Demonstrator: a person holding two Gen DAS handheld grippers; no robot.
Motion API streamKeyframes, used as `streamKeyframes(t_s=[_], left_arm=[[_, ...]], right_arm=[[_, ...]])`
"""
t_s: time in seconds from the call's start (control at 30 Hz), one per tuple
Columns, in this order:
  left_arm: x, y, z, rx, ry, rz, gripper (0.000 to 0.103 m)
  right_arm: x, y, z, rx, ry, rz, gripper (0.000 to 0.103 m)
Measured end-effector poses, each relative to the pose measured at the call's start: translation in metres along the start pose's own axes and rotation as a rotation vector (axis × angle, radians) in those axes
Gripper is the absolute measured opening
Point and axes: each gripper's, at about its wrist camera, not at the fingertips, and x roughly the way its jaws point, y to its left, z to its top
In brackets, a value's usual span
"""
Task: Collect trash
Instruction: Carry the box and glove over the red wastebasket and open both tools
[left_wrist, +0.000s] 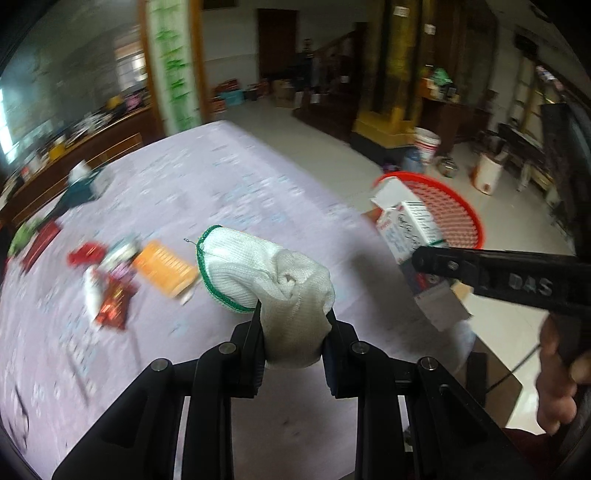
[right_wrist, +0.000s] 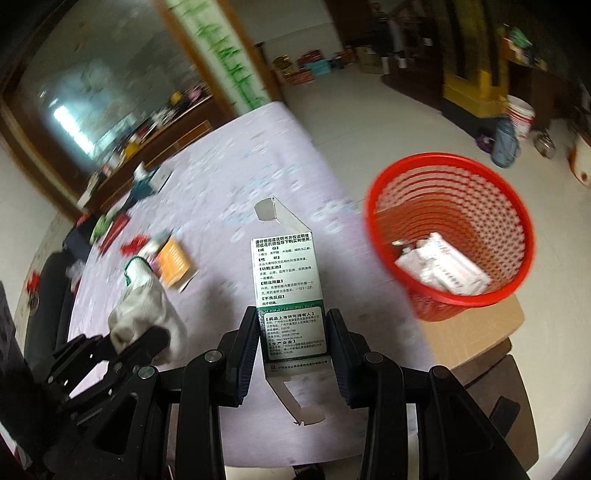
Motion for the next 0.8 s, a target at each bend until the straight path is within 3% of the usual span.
streamKeyframes(t_s=[0.17, 0.37, 0.73, 0.77, 0.8], left_arm=[[0.012, -0.033, 0.034, 0.039, 0.006, -0.15, 0.024], [0.034, -0.07, 0.072, 0.06, 0.019, -0.252, 0.024], [0.09, -0.124, 0.121, 0.118, 0.074, -0.313, 0.026], [0.094, -0.127, 0.124, 0.121, 0.078, -0.31, 0.027], [0.1, -0.129, 0.126, 0.125, 0.081, -0.31, 0.035]], right_arm=[[-0.021, -0.045, 0.018, 0.103, -0.056, -0.03, 0.04], [-0.046, -0.099, 0.039, 0.217, -0.122, -0.068, 0.041], [-0.043, -0.15, 0.081, 0.268, -0.134, -0.087, 0.041], [-0.04, -0.154, 0.084, 0.266, -0.131, -0.088, 0.041], [-0.035, -0.156, 0.089, 0.258, -0.123, -0.093, 0.041]])
